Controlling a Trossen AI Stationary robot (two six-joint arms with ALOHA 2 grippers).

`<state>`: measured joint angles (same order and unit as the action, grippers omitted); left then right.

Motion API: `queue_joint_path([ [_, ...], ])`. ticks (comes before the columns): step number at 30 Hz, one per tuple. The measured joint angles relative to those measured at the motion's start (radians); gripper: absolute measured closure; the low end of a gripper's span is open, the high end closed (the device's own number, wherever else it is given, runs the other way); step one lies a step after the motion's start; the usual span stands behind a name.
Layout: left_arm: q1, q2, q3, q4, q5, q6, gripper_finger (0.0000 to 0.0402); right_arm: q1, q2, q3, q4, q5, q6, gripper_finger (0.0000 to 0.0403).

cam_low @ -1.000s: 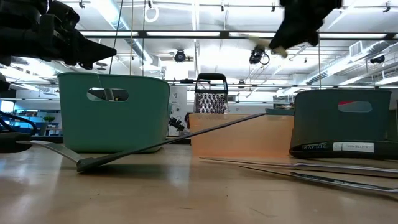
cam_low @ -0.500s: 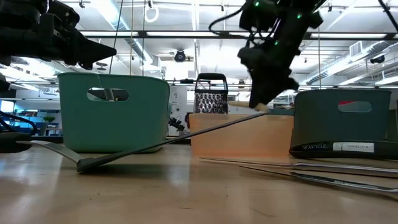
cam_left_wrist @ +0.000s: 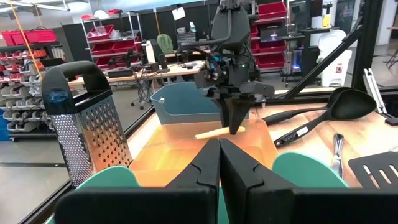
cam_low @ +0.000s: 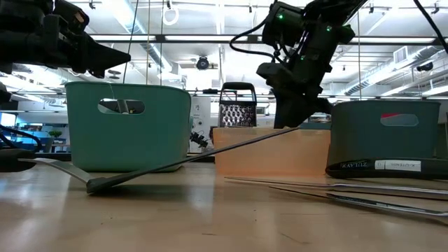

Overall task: Pick & Place Kitchen Items
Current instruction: Put the yellow table knife into the orange bin, then put the left black serving spoon into the blue bin

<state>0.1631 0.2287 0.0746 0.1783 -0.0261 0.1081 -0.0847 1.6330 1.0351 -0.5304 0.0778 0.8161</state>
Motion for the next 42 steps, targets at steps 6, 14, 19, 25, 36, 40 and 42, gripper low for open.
queue_joint_path([
  [6, 0.0, 0.0, 0.0, 0.0, 0.0, 0.0, 0.0392, 0.006, 0.034, 0.0, 0.0, -0.025, 0.007, 0.0318],
  [14, 0.0, 0.0, 0.0, 0.0, 0.0, 0.001, 0.0392, 0.005, 0.099, 0.0, 0.007, -0.036, 0.003, 0.0318],
  [19, 0.0, 0.0, 0.0, -0.002, 0.0, 0.009, 0.0392, -0.001, 0.129, 0.0, 0.012, -0.039, 0.0, 0.0317],
  [25, 0.0, 0.0, 0.0, -0.004, 0.0, 0.011, 0.0392, -0.007, 0.147, 0.003, 0.013, -0.049, -0.02, 0.0311],
  [36, 0.0, 0.0, 0.0, -0.006, 0.0, 0.012, 0.0392, -0.008, 0.138, 0.001, 0.06, -0.031, -0.049, 0.0262],
  [40, 0.0, 0.0, 0.0, -0.007, 0.0, 0.012, 0.0392, -0.008, 0.132, 0.0, 0.068, -0.031, -0.054, 0.0238],
  [42, 0.0, 0.0, 0.0, -0.007, 0.0, 0.012, 0.0392, -0.008, 0.119, -0.001, 0.077, -0.034, -0.076, 0.0232],
])
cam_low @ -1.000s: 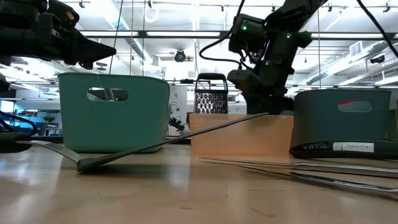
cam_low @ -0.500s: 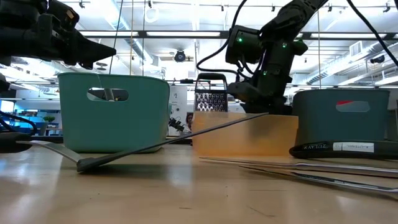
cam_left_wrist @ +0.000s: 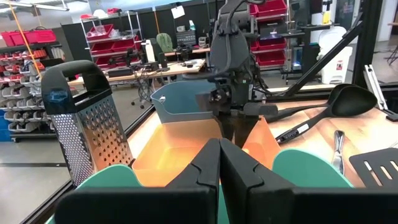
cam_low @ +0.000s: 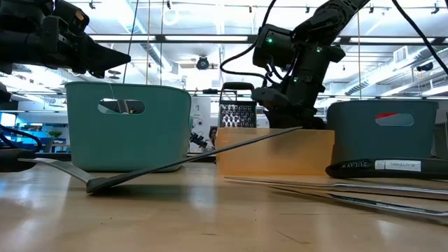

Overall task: Pick & Place Kitchen Items
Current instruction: Put the left black serving spoon into the blue bin

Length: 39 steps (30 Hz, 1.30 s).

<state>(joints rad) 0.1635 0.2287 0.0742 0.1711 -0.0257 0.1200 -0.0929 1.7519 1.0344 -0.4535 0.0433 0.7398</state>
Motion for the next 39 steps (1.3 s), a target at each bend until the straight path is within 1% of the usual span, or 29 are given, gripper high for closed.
queue_joint_path([
  [5, 0.0, 0.0, 0.0, -0.001, 0.0, 0.0, 0.0392, 0.006, -0.103, 0.0, 0.033, 0.016, -0.085, 0.0229],
  [7, 0.0, 0.0, 0.0, -0.001, 0.0, 0.0, 0.0392, 0.017, -0.162, -0.001, 0.033, 0.057, -0.134, 0.023],
  [11, 0.0, 0.0, 0.0, -0.001, 0.0, 0.0, 0.0392, 0.073, -0.299, -0.001, 0.089, 0.149, -0.295, 0.0243],
  [13, 0.0, 0.0, 0.0, -0.002, 0.0, 0.0, 0.0392, 0.114, -0.363, -0.003, 0.148, 0.21, -0.363, 0.0254],
  [16, 0.0, 0.0, 0.0, -0.002, 0.0, 0.0, 0.0392, 0.176, -0.462, -0.02, 0.226, 0.272, -0.487, 0.0278],
  [18, 0.0, 0.0, 0.0, -0.001, 0.0, -0.004, 0.0392, 0.216, -0.525, -0.04, 0.234, 0.338, -0.522, 0.0302],
  [20, 0.0, 0.0, 0.0, -0.001, 0.0, -0.005, 0.0392, 0.246, -0.586, -0.068, 0.235, 0.371, -0.569, 0.0331],
  [23, 0.0, 0.0, 0.0, -0.001, 0.0, -0.006, 0.0392, 0.283, -0.681, -0.152, 0.311, 0.372, -0.616, 0.0381],
  [25, 0.0, 0.0, 0.0, -0.001, 0.0, -0.006, 0.0392, 0.306, -0.741, -0.235, 0.417, 0.347, -0.656, 0.0395],
  [29, 0.0, 0.0, 0.0, -0.001, -0.001, -0.007, 0.0392, 0.354, -0.842, -0.422, 0.597, 0.364, -0.64, 0.0387],
  [32, 0.0, 0.0, 0.0, -0.002, 0.0, -0.009, 0.0392, 0.389, -0.869, -0.538, 0.7, 0.376, -0.617, 0.0397],
  [35, 0.0, 0.0, 0.0, -0.003, 0.0, -0.01, 0.0392, 0.432, -0.869, -0.615, 0.76, 0.411, -0.579, 0.0394],
  [39, 0.0, 0.0, 0.0, -0.005, 0.0, -0.011, 0.0392, 0.5, -0.879, -0.683, 0.793, 0.44, -0.588, 0.0396],
])
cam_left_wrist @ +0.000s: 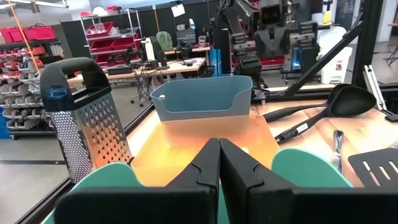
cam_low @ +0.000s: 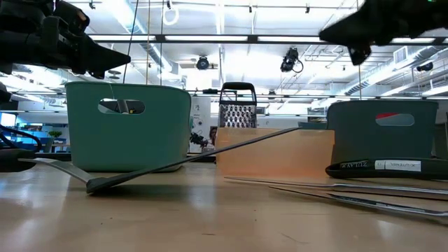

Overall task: Pick & Place Kitchen Items
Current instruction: Put the left black serving spoon into the blue bin

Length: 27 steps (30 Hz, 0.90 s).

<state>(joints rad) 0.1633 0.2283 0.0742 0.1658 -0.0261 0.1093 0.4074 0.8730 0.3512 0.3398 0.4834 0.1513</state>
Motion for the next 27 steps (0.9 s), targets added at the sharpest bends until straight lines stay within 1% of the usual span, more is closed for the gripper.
queue_joint_path([
  [3, 0.0, 0.0, 0.0, -0.005, -0.002, 0.0, 0.0392, 0.035, -0.036, -0.041, 0.061, 0.035, -0.014, 0.0398],
  [7, 0.0, 0.0, 0.0, -0.016, -0.006, 0.001, 0.0392, 0.066, -0.12, -0.099, 0.096, 0.103, -0.053, 0.0395],
  [11, 0.0, 0.0, 0.0, -0.028, -0.008, 0.004, 0.0392, 0.068, -0.206, -0.161, 0.147, 0.093, -0.099, 0.0399],
  [14, 0.0, 0.0, 0.0, -0.027, -0.008, 0.005, 0.0392, 0.067, -0.263, -0.198, 0.15, 0.084, -0.091, 0.0399],
  [18, 0.0, 0.0, 0.0, -0.027, -0.011, 0.003, 0.0392, 0.067, -0.273, -0.226, 0.092, 0.11, -0.022, 0.0399],
  [21, 0.0, 0.0, 0.0, -0.026, -0.011, 0.003, 0.0392, 0.068, -0.274, -0.238, 0.094, 0.11, 0.013, 0.0399],
  [25, 0.0, 0.0, 0.0, -0.027, -0.011, 0.003, 0.0392, 0.068, -0.272, -0.228, 0.097, 0.091, 0.037, 0.0399],
  [27, 0.0, 0.0, 0.0, -0.026, -0.012, 0.003, 0.0392, 0.069, -0.242, -0.198, 0.088, 0.08, 0.052, 0.0396],
])
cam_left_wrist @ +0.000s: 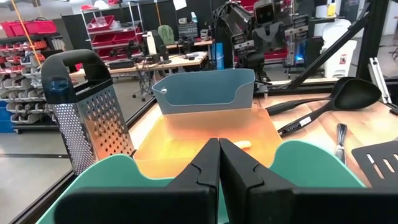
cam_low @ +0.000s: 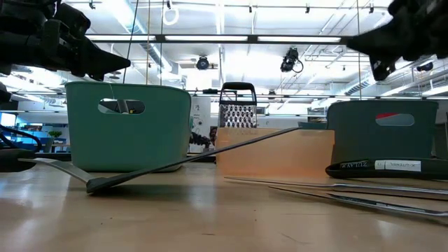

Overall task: Pick & Place Kitchen Items
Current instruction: Put the left black serving spoon into the blue bin

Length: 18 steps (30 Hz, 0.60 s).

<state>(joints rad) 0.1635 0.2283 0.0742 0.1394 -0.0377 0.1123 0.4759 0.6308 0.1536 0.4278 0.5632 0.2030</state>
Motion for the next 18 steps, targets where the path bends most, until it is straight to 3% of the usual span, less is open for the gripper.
queue_joint_path([
  [5, 0.0, 0.0, 0.0, 0.0, 0.0, -0.002, 0.0392, 0.028, 0.107, 0.163, -0.212, -0.009, 0.08, 0.0386],
  [13, 0.0, 0.0, 0.0, -0.003, 0.0, -0.003, 0.0392, 0.104, 0.341, 0.499, -0.768, -0.039, 0.402, 0.0368],
  [18, 0.0, 0.0, 0.0, -0.013, 0.0, -0.004, 0.0392, 0.123, 0.443, 0.565, -0.864, -0.145, 0.557, 0.032],
])
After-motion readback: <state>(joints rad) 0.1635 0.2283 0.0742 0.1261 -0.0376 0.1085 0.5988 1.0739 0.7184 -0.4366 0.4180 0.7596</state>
